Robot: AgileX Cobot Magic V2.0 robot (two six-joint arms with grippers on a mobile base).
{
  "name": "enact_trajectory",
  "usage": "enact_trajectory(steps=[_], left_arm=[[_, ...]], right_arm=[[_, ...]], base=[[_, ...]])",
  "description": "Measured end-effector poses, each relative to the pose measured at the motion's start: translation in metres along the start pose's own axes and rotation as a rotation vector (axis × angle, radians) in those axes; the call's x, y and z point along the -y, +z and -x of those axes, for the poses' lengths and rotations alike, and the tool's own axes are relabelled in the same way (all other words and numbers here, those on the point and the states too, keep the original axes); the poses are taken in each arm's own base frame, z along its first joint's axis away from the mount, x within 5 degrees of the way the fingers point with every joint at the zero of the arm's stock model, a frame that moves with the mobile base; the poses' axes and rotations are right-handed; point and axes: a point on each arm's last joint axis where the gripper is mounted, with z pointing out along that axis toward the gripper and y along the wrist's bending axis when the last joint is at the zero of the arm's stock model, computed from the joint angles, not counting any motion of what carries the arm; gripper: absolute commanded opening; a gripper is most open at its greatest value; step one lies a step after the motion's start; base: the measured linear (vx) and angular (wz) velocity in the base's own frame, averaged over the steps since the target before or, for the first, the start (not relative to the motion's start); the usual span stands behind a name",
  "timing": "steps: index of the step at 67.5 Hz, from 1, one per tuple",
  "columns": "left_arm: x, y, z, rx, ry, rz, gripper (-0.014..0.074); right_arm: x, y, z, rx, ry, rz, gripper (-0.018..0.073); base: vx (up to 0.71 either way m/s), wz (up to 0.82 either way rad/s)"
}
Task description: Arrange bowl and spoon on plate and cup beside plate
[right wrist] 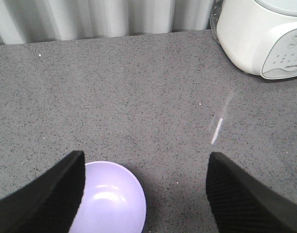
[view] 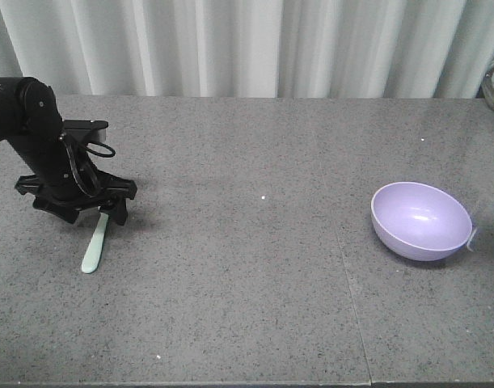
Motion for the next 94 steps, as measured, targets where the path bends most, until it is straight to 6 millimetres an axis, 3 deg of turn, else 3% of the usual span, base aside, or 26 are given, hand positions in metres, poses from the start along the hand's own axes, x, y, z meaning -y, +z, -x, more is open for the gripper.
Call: enact_trajectory(steps=[38, 57, 73, 94], left_arm=[[0.011, 0.015, 0.000, -0.047, 0.043, 0.046, 0.0528], [0.009, 0.017, 0.001, -0.064, 0.045, 0.072, 0.0336], [0.010, 0.019, 0.000, -0.079, 0.052, 0.064, -0.0009], [0.016, 0.011, 0.000, -0.037, 0.109, 0.038, -0.0008]], right_arm=[[0.000, 0.000, 0.000, 0.002, 0.003, 0.003, 0.0514], [-0.002, 0.014, -0.012, -0.001, -0.007, 0.012, 0.0514], [-0.002, 0.016, -0.012, 0.009, -0.008, 0.016, 0.0514], [-0.002, 0.016, -0.012, 0.006, -0.008, 0.015, 0.0514]], base=[[0.00, 0.00], [0.00, 0.00], [0.00, 0.00], [0.00, 0.00]])
